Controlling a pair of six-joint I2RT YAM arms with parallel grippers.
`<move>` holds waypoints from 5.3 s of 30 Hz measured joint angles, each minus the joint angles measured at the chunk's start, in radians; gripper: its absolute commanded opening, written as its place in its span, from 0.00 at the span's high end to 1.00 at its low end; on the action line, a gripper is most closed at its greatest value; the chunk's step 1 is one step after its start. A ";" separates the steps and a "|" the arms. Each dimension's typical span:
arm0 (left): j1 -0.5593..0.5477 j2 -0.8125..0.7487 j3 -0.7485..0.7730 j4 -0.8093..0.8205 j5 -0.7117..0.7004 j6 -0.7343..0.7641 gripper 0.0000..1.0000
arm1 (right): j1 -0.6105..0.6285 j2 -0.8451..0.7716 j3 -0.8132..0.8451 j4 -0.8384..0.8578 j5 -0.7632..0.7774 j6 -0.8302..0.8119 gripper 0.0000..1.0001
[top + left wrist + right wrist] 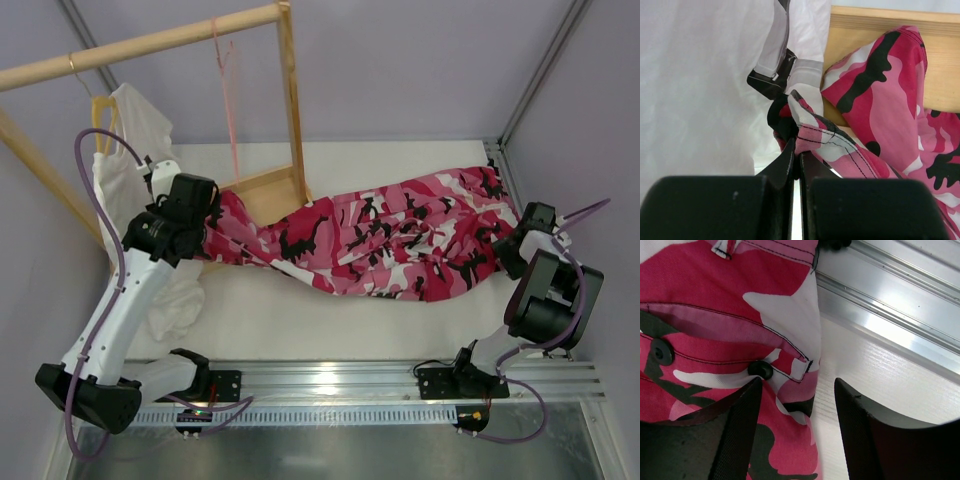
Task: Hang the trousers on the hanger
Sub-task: Fold the trousers
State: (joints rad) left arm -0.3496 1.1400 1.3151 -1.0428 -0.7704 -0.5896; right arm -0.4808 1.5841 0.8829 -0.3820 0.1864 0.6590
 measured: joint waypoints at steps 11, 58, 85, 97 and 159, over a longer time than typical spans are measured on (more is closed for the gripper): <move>0.010 -0.002 0.006 -0.001 -0.021 0.024 1.00 | -0.040 -0.022 0.010 0.007 -0.009 -0.017 0.40; 0.018 -0.111 -0.177 -0.018 0.164 -0.010 1.00 | 0.259 -0.311 0.178 -0.152 -0.289 -0.242 0.39; 0.018 -0.320 -0.349 0.096 0.298 -0.027 1.00 | 1.242 0.059 0.163 0.171 -0.556 -0.564 0.37; 0.018 -0.320 -0.352 0.158 0.448 -0.024 0.99 | 1.390 0.164 0.170 0.292 -0.460 -0.586 0.70; 0.036 -0.370 0.042 0.084 0.575 -0.058 0.22 | 1.556 0.557 0.523 0.440 -0.288 -0.230 0.48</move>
State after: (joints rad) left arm -0.3138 0.7696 1.3575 -0.9585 -0.1955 -0.6476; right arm 1.0752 2.1414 1.4063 0.0578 -0.1020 0.4290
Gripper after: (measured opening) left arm 0.781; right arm 0.544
